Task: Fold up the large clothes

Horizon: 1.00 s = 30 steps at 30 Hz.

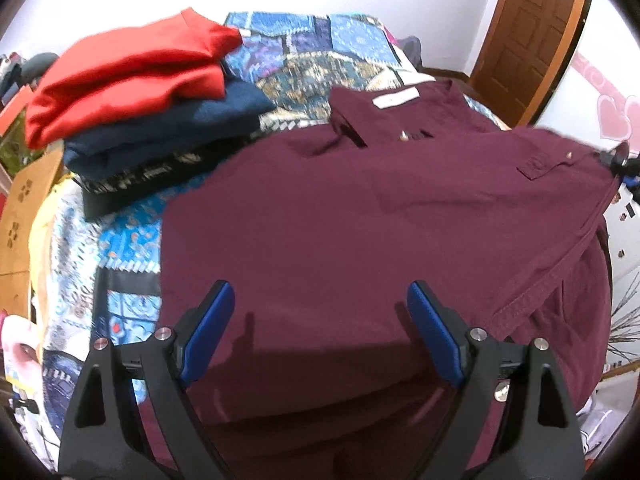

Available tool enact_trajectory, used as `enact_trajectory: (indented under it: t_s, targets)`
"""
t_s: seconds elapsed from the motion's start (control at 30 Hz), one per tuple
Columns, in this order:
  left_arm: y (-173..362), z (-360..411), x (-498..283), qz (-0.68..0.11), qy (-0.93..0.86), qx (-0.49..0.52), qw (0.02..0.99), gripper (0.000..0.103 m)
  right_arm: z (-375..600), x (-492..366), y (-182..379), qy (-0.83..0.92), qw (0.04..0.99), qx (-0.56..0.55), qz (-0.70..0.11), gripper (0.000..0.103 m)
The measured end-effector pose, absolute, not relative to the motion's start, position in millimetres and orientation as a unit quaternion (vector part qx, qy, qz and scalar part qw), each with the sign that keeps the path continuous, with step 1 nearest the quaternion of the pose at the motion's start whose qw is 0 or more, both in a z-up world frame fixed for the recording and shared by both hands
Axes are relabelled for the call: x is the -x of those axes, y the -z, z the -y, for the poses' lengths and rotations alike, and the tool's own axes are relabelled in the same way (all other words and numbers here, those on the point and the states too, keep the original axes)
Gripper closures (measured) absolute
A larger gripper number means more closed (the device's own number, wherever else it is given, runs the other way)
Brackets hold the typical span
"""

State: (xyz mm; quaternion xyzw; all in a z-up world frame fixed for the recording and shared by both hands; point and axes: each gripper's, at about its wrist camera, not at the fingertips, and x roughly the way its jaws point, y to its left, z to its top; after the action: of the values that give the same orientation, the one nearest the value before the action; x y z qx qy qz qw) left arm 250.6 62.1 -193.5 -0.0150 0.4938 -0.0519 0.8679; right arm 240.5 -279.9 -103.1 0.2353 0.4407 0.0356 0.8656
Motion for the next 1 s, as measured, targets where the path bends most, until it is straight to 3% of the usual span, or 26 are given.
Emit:
enact_trajectory:
  t_s: [0.2, 0.47, 0.63, 0.93, 1.0]
  targets:
    - [210.6, -59.4, -248.5, -0.510, 0.051, 0.013, 0.858, 0.015, 291.4, -235.9, 153.1, -0.022, 0.830, -0.249, -0.499, 0.088]
    - [209.2, -59.7, -244.0, -0.505, 0.049, 0.020, 0.861, 0.015, 288.7, -223.5, 149.8, -0.020, 0.837, -0.206, -0.507, 0.080]
    - [189.4, -52.2, -244.7, -0.482, 0.051, 0.008, 0.875, 0.015, 307.5, -211.9, 134.4, -0.012, 0.843, -0.216, -0.492, 0.062]
    - [146.2, -31.3, -253.2, -0.426, 0.066, 0.006, 0.902, 0.015, 364.5, -179.9, 108.5, 0.064, 0.866, -0.233, -0.439, 0.043]
    - [139.2, -23.8, -256.3, -0.418, 0.071, 0.006, 0.906, 0.015, 379.6, -171.8, 107.3, 0.085, 0.867, -0.241, -0.428, 0.042]
